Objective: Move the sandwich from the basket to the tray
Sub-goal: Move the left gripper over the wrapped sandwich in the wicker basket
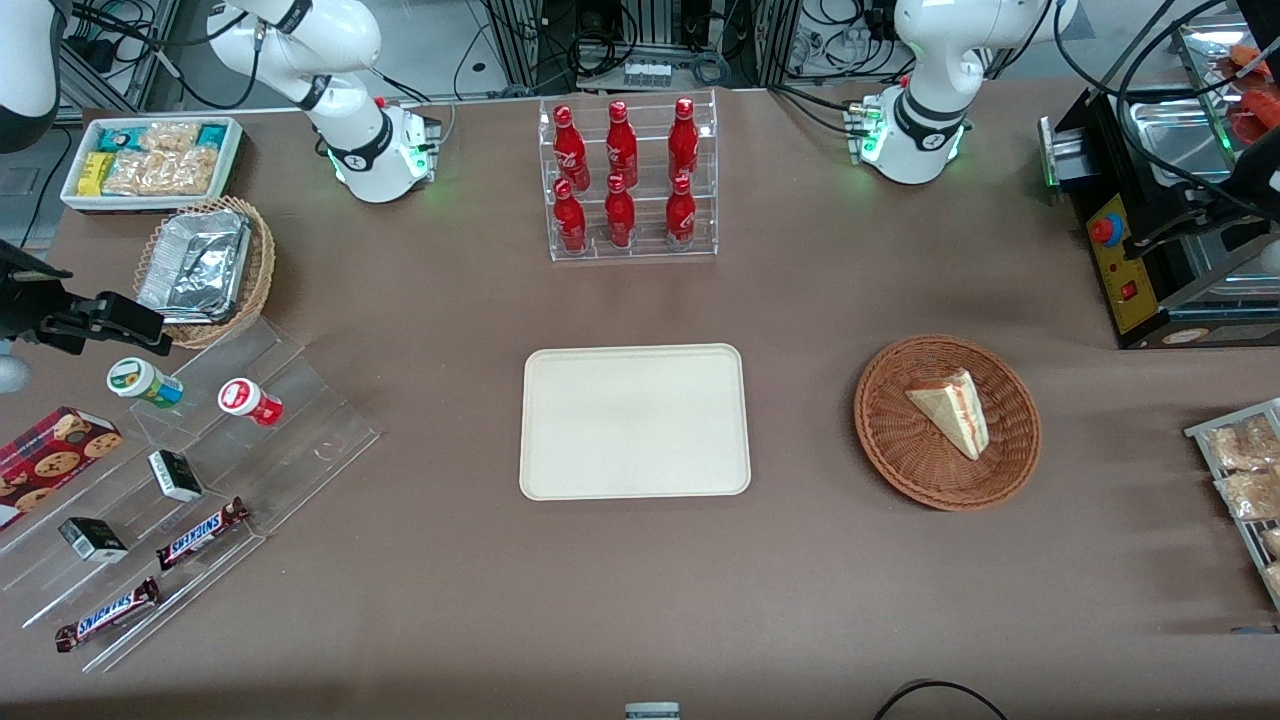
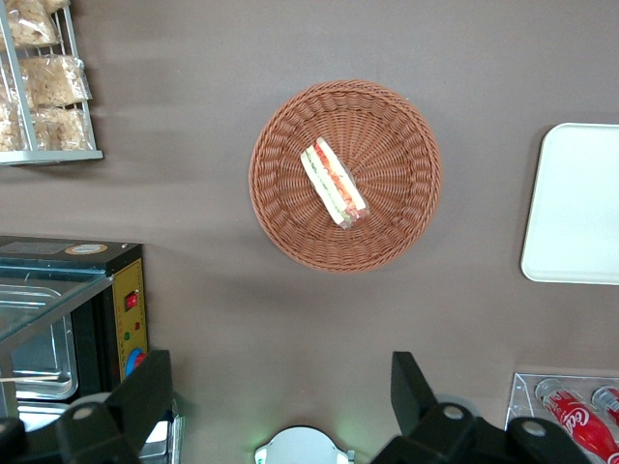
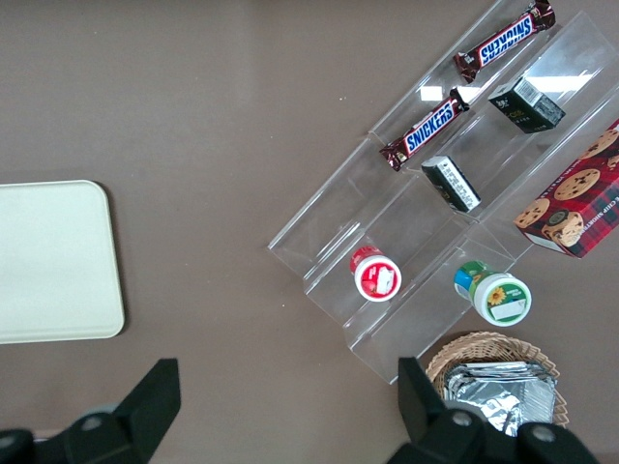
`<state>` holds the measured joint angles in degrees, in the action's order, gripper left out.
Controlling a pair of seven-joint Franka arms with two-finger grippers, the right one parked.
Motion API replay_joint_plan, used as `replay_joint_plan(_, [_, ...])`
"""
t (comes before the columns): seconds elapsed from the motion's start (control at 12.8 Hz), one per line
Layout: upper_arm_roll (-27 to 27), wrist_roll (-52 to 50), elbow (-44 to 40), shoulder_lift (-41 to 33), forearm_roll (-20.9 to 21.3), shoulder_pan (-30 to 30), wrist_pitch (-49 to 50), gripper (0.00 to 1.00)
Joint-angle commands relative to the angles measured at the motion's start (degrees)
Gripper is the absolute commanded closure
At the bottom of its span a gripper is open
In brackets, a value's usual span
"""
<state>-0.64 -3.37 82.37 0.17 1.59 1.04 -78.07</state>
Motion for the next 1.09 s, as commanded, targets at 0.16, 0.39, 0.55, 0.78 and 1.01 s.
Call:
replay_joint_plan(0.16, [-0.7, 0.9, 0.8, -1.0, -0.8, 0.8, -0.8, 0.0])
replay_joint_plan(0.39, [-0.8, 1.1, 3.2, -0.9, -2.6, 0.6, -0.7, 0.0])
replay_joint_plan(0.55, [-0.8, 1.0, 5.4, -1.0, -2.5, 0.5, -1.0, 0.0])
replay_joint_plan(0.78, [-1.2, 0.2, 11.7, -2.0, -2.0, 0.5, -4.9, 0.0])
replay_joint_plan(1.01, [-1.1, -5.8, 20.3, -4.2, -1.9, 0.5, -14.1, 0.0])
